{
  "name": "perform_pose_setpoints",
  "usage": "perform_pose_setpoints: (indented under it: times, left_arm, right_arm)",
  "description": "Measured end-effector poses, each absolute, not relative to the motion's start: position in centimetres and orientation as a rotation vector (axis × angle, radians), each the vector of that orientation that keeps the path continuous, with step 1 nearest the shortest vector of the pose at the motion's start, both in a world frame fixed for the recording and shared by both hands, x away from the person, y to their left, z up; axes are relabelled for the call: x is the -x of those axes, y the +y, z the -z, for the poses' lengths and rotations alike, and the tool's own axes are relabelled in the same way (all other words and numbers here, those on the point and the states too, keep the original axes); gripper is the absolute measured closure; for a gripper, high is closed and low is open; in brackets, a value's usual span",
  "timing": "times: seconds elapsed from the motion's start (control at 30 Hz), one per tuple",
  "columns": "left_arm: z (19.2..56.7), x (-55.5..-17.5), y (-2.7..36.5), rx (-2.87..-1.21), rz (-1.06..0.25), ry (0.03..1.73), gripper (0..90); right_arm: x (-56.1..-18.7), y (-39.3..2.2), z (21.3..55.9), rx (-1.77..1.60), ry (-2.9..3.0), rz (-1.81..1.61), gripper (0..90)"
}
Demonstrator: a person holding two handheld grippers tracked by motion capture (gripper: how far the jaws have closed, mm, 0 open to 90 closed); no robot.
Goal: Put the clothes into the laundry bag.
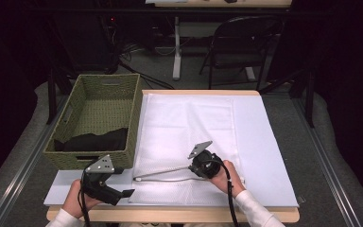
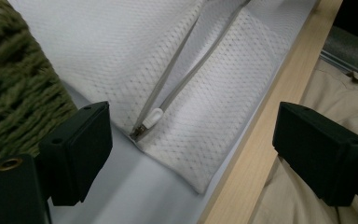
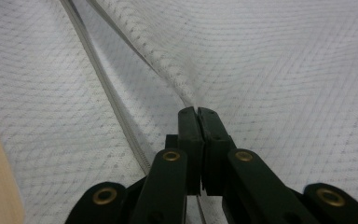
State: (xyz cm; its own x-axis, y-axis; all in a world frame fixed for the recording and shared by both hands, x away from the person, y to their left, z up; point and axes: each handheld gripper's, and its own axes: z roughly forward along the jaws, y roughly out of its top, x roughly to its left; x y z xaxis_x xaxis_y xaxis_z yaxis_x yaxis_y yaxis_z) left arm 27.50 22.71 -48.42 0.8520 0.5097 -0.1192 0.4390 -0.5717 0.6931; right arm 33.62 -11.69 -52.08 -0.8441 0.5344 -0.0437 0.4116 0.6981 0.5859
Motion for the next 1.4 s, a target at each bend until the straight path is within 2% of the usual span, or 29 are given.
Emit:
perform_pose_setpoints:
  times: [0.33,0.77,1.4]
  left_arm:
    - [46.8,-28.8,24.3,-2.308,-0.085,0.673,0.3]
    - [43.7,-30.9,25.4,-2.432,-0.119,0.608,0.1]
    - [39.2,-35.5,27.5,-2.539,-0.281,0.551,0.3]
  right_arm:
    - [-33.6,-11.8,52.0,-0.757,2.699,-0.86,89.0]
    - [-33.6,-12.0,52.0,-0.76,2.694,-0.864,89.0]
    - [-33.6,-11.9,52.0,-0.761,2.694,-0.851,89.1]
